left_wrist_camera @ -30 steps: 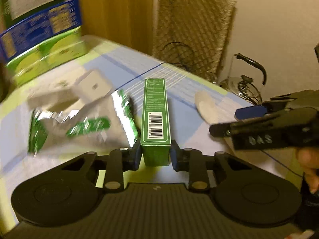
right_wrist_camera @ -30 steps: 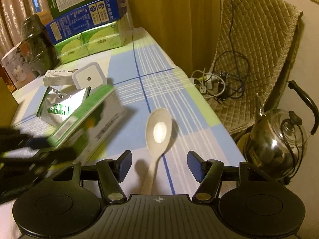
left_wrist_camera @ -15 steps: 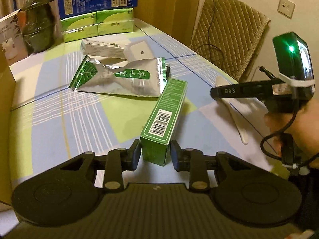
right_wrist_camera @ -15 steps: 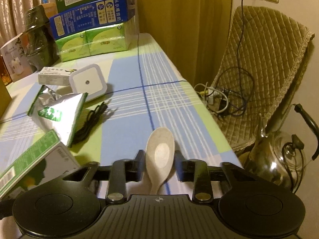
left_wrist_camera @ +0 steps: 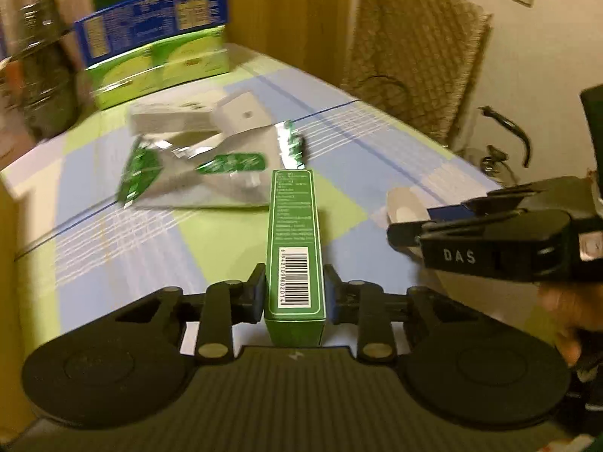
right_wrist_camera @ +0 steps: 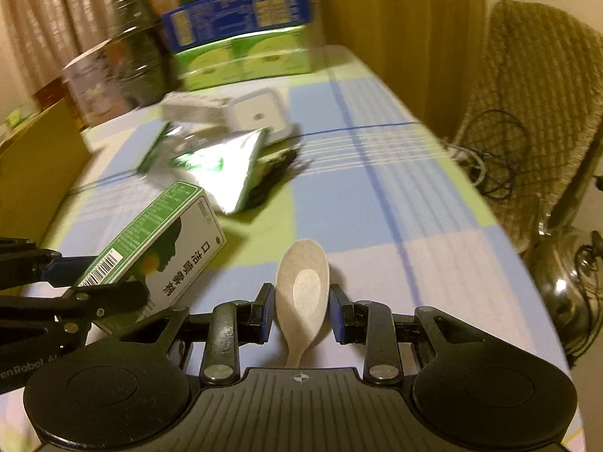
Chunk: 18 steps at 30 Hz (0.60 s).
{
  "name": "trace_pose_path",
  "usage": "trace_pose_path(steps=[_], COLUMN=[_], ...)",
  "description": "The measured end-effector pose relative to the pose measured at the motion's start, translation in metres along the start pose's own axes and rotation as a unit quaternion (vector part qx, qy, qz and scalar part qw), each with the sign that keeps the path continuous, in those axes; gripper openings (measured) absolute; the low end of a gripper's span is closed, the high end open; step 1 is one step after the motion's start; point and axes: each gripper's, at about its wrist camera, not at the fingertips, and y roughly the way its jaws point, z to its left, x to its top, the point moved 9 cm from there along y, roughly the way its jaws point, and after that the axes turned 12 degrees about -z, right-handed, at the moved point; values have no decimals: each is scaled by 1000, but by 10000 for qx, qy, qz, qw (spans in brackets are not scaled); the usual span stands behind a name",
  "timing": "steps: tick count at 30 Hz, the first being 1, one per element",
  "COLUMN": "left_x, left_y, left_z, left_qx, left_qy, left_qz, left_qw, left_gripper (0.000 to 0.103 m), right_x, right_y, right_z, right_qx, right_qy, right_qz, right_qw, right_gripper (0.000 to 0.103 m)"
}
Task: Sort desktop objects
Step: 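Lift and carry the green box and white spoon over the cardboard box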
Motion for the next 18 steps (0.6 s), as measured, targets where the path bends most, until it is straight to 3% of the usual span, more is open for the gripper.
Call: trace_pose_path(steps=[5, 9, 12, 18], left_x=[-25, -33, -30, -20], left_y=[-34, -48, -49, -47], left_z=[16, 28, 32, 32], left_qx=[526, 716, 757, 779], left_qy=[-300, -521, -523, -498], left_qz=[90, 101, 61, -53], left_qw=[9981, 9960, 9957, 9957], left_gripper=[26, 26, 27, 27], right_x=[-10, -14, -18, -19], right_y=[-1, -2, -3, -1], right_z=[23, 29, 30, 27], right_qx=[240, 115, -74, -296], right_qy=[-367, -540, -650, -620], right_qz=[12, -46, -92, -232], right_qw=[9990, 9985, 9978, 9974], right_gripper=[28, 31, 52, 54])
